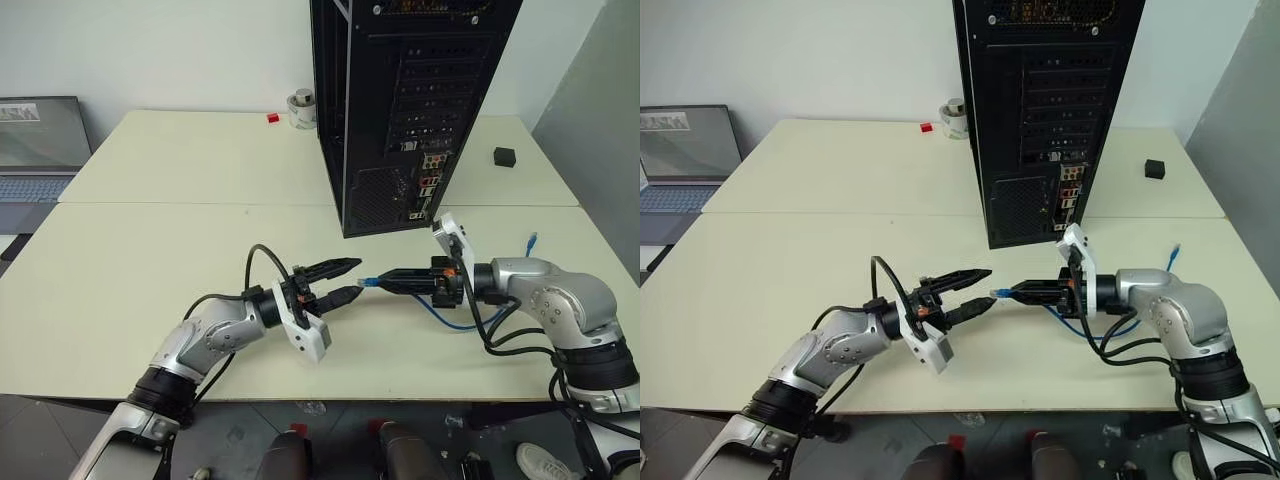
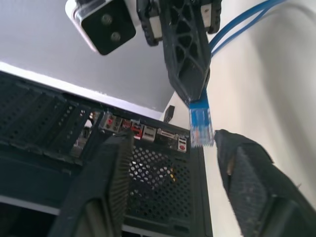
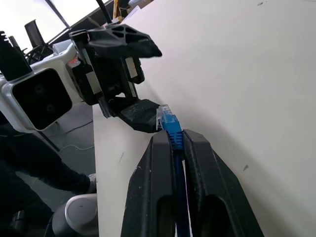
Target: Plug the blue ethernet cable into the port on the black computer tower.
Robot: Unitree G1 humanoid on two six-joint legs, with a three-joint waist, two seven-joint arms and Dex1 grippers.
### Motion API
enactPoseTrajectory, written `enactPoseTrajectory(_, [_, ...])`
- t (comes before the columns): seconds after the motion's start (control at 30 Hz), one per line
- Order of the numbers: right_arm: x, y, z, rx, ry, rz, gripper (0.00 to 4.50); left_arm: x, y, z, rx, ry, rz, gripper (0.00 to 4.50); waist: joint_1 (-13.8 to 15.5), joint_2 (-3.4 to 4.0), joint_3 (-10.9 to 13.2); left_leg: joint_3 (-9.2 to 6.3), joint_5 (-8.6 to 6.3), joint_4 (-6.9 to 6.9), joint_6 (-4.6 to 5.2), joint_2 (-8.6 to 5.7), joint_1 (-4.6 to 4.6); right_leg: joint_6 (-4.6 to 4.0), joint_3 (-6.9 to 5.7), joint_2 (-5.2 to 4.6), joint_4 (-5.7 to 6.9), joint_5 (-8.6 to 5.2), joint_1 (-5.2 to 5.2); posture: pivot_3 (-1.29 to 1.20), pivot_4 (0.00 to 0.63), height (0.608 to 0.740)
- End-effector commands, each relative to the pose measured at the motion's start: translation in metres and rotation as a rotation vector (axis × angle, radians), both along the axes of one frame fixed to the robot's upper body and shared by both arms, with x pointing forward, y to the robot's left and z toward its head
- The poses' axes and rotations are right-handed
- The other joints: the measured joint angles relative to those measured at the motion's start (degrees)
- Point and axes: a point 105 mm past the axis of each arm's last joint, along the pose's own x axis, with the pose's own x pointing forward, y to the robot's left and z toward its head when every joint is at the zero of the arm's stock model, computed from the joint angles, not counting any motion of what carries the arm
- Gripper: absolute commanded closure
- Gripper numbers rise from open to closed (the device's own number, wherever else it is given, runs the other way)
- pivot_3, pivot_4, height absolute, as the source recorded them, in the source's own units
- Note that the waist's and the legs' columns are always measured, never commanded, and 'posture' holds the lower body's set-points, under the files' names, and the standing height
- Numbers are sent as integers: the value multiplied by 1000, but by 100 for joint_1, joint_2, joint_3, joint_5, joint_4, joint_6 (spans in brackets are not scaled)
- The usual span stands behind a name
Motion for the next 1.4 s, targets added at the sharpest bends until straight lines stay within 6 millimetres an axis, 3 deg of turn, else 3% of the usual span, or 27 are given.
enactPoseTrajectory(0.03, [15, -18, 19, 7, -140, -137, 4500, 5, 10, 8, -83, 80, 64, 1126, -1, 0, 0, 0, 0, 0, 0, 0, 0, 0, 0, 0, 0, 0, 0, 0, 150, 740])
enactPoseTrajectory(0.23, [41, -55, 39, -33, -359, -478, 4500, 17, 3, 18, -329, 425, 171, 1126, 7, 0, 0, -3, 0, 2, 0, -1, -6, 0, -1, -1, 1, 0, -1, 0, 150, 740])
enactPoseTrajectory(0.47, [53, -63, 53, -59, -528, -835, 4500, 19, -19, 33, -495, 784, 174, 1126, -33, 1, 0, -6, 1, 1, -1, 3, -9, 1, 0, 6, 3, -1, -4, 0, 150, 740])
enactPoseTrajectory(0.77, [65, -48, 54, 29, -505, -1141, 4500, 24, -31, 45, -564, 911, 212, 1126, -19, 3, -2, -3, 2, 1, -3, 7, -5, 1, 11, 36, 5, 0, -6, 0, 150, 740])
enactPoseTrajectory(1.13, [76, -33, 50, 80, -433, -1210, 4500, 27, -31, 54, -595, 917, 236, 1126, -26, 4, -2, 2, 2, -1, -3, 5, -4, 0, 14, 35, 3, 0, -8, 0, 150, 740])
enactPoseTrajectory(1.4, [81, -34, 49, 99, -408, -1233, 4500, 18, -38, 57, -586, 935, 180, 1126, -20, 4, -2, 3, 2, -1, -3, 3, -6, 0, 16, 34, 1, 0, -8, 0, 150, 740])
